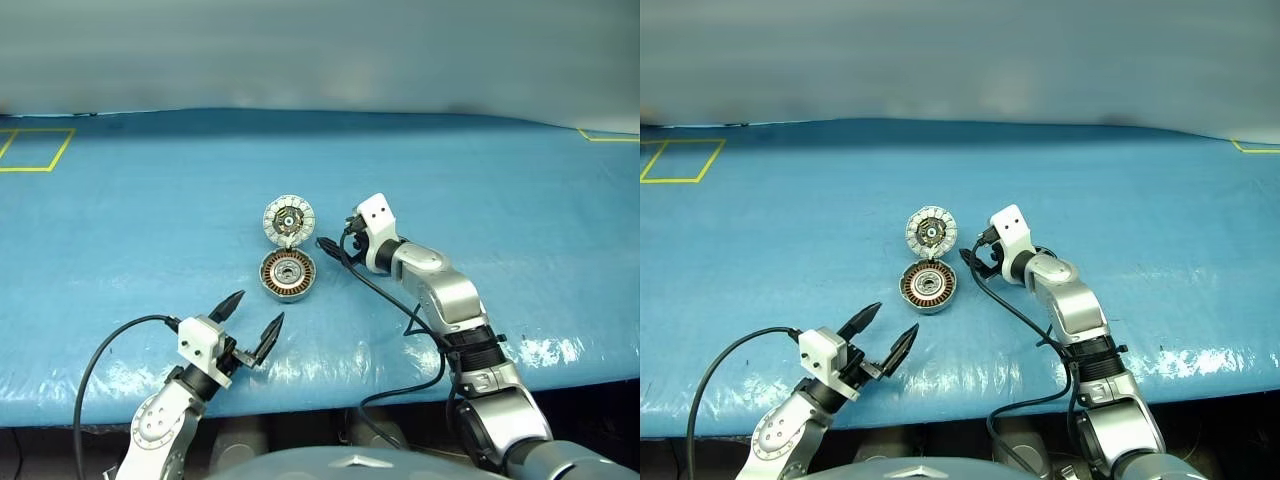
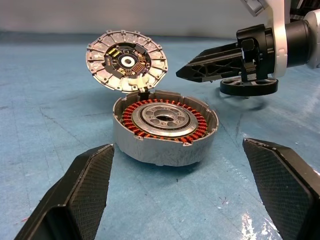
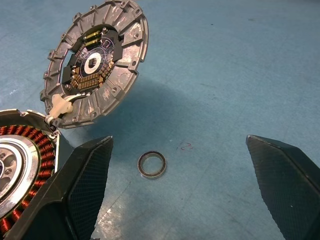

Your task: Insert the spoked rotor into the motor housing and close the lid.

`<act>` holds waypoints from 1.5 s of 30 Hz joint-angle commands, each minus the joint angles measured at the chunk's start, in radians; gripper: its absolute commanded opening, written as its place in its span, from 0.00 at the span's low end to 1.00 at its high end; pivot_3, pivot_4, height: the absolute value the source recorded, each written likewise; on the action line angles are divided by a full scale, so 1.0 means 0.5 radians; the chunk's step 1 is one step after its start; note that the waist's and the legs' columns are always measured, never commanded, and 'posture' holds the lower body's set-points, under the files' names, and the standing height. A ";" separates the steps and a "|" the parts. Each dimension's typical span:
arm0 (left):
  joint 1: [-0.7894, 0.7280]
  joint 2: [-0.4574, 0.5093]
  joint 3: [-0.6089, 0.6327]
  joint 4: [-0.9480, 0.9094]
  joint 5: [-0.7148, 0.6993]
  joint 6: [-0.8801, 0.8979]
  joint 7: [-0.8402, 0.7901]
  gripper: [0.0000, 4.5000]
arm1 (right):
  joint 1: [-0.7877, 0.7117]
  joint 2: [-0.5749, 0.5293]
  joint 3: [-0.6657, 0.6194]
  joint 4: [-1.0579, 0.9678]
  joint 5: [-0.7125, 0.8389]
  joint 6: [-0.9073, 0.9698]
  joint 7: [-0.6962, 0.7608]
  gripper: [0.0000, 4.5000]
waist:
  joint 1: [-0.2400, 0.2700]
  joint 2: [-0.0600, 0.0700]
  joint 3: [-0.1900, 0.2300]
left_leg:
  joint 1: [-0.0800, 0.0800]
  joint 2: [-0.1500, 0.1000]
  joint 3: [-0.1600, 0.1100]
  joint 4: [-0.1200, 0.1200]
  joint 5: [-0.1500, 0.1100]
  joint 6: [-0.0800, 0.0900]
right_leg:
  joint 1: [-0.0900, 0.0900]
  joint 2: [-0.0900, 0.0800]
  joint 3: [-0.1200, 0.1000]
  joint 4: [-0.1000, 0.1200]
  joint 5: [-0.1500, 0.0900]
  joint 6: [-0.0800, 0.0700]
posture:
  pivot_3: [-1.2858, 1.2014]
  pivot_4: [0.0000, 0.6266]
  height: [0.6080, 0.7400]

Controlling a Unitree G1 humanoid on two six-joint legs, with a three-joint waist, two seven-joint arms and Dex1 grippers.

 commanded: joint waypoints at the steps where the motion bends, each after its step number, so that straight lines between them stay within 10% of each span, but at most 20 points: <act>1: -0.004 0.017 -0.016 -0.061 -0.016 -0.009 -0.018 1.00 | 0.018 -0.005 0.009 -0.095 -0.020 -0.056 -0.006 1.00 | 0.000 0.000 0.000 | 0.000 0.000 0.000 0.000 0.000 0.000 | 0.000 0.000 0.000 0.000 0.000 0.000 | 0.52 0.24 1.00; 45: -0.032 0.040 -0.045 -0.106 -0.005 0.073 0.011 1.00 | -0.085 0.152 0.155 0.519 -0.352 -0.371 -0.058 0.96 | -0.002 0.000 -0.001 | 0.003 0.000 0.001 0.002 0.000 0.000 | 0.002 0.000 0.001 0.002 0.001 0.001 | 0.52 0.24 1.00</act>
